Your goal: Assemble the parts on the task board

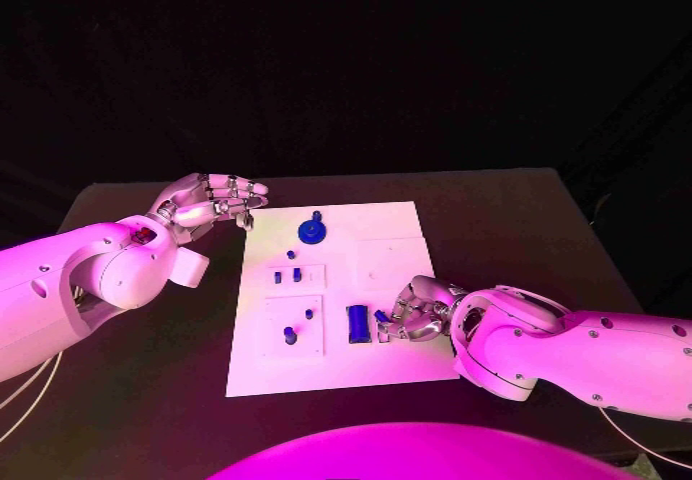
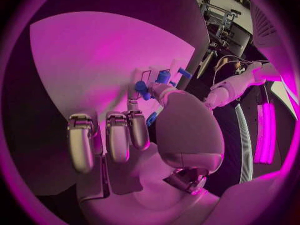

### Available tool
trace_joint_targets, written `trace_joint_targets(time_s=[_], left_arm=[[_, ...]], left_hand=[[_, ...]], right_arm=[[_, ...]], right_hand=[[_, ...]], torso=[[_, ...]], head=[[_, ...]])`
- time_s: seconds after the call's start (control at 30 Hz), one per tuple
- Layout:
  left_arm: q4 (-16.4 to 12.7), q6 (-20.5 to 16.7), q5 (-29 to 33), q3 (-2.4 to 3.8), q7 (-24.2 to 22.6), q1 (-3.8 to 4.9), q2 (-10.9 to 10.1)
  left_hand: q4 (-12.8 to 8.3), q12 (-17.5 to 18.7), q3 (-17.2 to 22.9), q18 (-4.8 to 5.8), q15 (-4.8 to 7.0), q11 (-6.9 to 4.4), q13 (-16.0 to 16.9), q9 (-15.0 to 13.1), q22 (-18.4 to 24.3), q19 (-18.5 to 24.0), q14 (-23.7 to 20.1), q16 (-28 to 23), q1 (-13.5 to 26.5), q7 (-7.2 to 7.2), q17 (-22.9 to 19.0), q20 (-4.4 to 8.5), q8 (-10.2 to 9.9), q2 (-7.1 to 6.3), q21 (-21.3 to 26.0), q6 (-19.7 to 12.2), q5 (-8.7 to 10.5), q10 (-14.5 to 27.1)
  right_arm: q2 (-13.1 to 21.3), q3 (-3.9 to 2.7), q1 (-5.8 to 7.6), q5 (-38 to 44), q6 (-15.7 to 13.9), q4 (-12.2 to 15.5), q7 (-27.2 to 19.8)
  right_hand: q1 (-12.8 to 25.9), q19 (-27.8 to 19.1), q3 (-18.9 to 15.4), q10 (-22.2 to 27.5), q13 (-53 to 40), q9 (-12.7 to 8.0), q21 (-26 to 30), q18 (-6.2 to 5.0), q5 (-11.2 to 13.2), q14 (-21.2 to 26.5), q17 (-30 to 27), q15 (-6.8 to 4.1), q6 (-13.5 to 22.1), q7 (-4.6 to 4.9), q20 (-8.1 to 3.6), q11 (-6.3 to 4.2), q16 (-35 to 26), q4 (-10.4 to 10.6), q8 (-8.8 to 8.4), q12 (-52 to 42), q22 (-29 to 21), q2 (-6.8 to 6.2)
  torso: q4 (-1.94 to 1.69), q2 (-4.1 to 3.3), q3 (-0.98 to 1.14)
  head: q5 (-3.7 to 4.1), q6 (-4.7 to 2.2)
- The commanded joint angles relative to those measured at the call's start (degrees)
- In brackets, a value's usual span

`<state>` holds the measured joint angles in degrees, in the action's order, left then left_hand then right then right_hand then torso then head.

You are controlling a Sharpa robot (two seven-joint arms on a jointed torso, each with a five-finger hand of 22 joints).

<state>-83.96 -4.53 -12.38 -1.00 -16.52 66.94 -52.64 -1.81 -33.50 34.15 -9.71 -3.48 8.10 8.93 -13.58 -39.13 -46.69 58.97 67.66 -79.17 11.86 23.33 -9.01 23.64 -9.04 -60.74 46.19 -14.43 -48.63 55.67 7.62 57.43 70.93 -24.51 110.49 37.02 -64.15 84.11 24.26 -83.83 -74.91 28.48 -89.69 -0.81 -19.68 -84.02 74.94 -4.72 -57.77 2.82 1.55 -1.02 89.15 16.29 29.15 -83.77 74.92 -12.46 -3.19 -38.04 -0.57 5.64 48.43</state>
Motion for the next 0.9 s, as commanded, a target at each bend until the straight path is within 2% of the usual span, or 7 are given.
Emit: trace_joint_targets(time_s=[0.03,0.17,0.4,0.57,0.73,0.9], left_arm=[[-0.1,0.5,0.4,0.04,-0.3,0.02,0.1],[-0.1,0.4,0.4,0.03,-0.3,0.02,0.1],[-0.1,0.4,0.4,0.03,-0.3,0.02,0.0],[-0.2,0.4,0.4,0.03,-0.3,0.02,0.0],[-0.2,0.4,0.4,0.03,-0.3,0.02,0.0],[-0.2,0.4,0.4,0.03,-0.3,0.02,0.0]], left_hand=[[-0.1,-0.2,0.4,-0.92,-0.06,-0.07,-0.1,0.1,-0.1,0.4,-0.5,-0.1,0.2,-0.06,-0.1,0.03,0.2,0.57,-0.1,-0.4,-0.36,0.2],[-0.1,-0.2,0.5,-0.92,-0.06,-0.07,-0.1,0.1,-0.1,0.4,-0.5,-0.1,0.2,-0.06,-0.1,0.04,0.3,0.57,-0.2,-0.4,-0.35,0.3],[-0.1,-0.2,0.5,-0.92,-0.06,-0.07,-0.1,0.1,-0.1,0.4,-0.5,-0.1,0.2,-0.06,-0.1,0.04,0.3,0.57,-0.2,-0.4,-0.35,0.3],[-0.1,-0.2,0.5,-0.92,-0.06,-0.07,-0.1,0.1,-0.1,0.4,-0.5,-0.1,0.2,-0.06,-0.1,0.04,0.3,0.57,-0.2,-0.4,-0.35,0.3],[-0.1,-0.2,0.5,-0.92,-0.06,-0.07,-0.1,0.1,-0.1,0.4,-0.5,-0.1,0.2,-0.06,-0.1,0.04,0.3,0.57,-0.2,-0.4,-0.35,0.3],[-0.1,-0.3,0.6,-0.91,-0.06,-0.06,-0.1,0.1,-0.1,0.4,-0.5,-0.1,0.2,-0.05,-0.1,0.04,0.3,0.58,-0.2,-0.4,-0.34,0.3]], right_arm=[[0.0,0.01,-0.07,1.4,1.9,0.0,0.2],[0.0,0.01,-0.07,1.6,2.2,0.0,0.2],[0.0,0.02,-0.07,1.6,2.8,0.2,0.2],[0.0,0.02,-0.07,1.6,3.2,0.3,0.1],[0.0,0.02,-0.07,1.6,3.5,0.2,0.1],[-0.1,0.02,-0.07,1.6,3.4,0.3,0.1]], right_hand=[[-1.0,5.9,0.1,-3.2,-11.7,-0.1,-0.3,0.81,-0.8,-5.6,13.1,-0.06,-0.3,0.15,-0.21,-0.17,-0.1,-0.5,-0.41,0.2,15.1,0.98],[-1.7,5.9,0.3,-3.2,-11.8,-0.1,-0.3,0.81,-1.4,-5.6,13.1,-0.10,-0.4,0.10,-0.25,-0.23,-0.1,-0.6,-0.42,0.1,15.1,1.49],[-1.5,5.9,-0.1,-3.3,-11.8,-0.2,-0.3,0.81,-1.7,-5.6,13.2,-0.09,-0.4,0.19,-0.25,-0.17,-0.1,-0.4,-0.45,0.1,15.1,1.24],[0.1,5.9,-1.7,-3.3,-11.8,-0.3,-0.3,0.81,-1.4,-5.6,13.2,0.02,-0.6,0.32,-0.20,-0.05,-0.1,0.4,-0.56,0.1,15.1,0.62],[3.4,5.9,-3.4,-3.3,-11.8,-0.6,-0.3,0.81,-1.0,-5.6,13.2,0.12,-0.7,0.40,-0.11,0.05,-0.1,0.5,-0.83,0.2,15.1,1.20],[4.9,5.9,-4.4,-3.3,-11.8,-0.7,-0.3,0.81,-0.9,-5.6,13.2,0.10,-0.9,0.36,-0.09,0.02,-0.1,0.5,-0.92,0.1,15.1,1.35]], torso=[[0.00,0.01,0.01],[-0.02,0.00,0.01],[0.03,0.01,0.02],[0.03,0.02,0.03],[0.01,0.03,0.01],[-0.01,-0.01,0.01]], head=[[0.06,0.05],[0.10,0.16],[0.12,0.22],[0.12,0.22],[0.16,0.21],[0.19,0.14]])
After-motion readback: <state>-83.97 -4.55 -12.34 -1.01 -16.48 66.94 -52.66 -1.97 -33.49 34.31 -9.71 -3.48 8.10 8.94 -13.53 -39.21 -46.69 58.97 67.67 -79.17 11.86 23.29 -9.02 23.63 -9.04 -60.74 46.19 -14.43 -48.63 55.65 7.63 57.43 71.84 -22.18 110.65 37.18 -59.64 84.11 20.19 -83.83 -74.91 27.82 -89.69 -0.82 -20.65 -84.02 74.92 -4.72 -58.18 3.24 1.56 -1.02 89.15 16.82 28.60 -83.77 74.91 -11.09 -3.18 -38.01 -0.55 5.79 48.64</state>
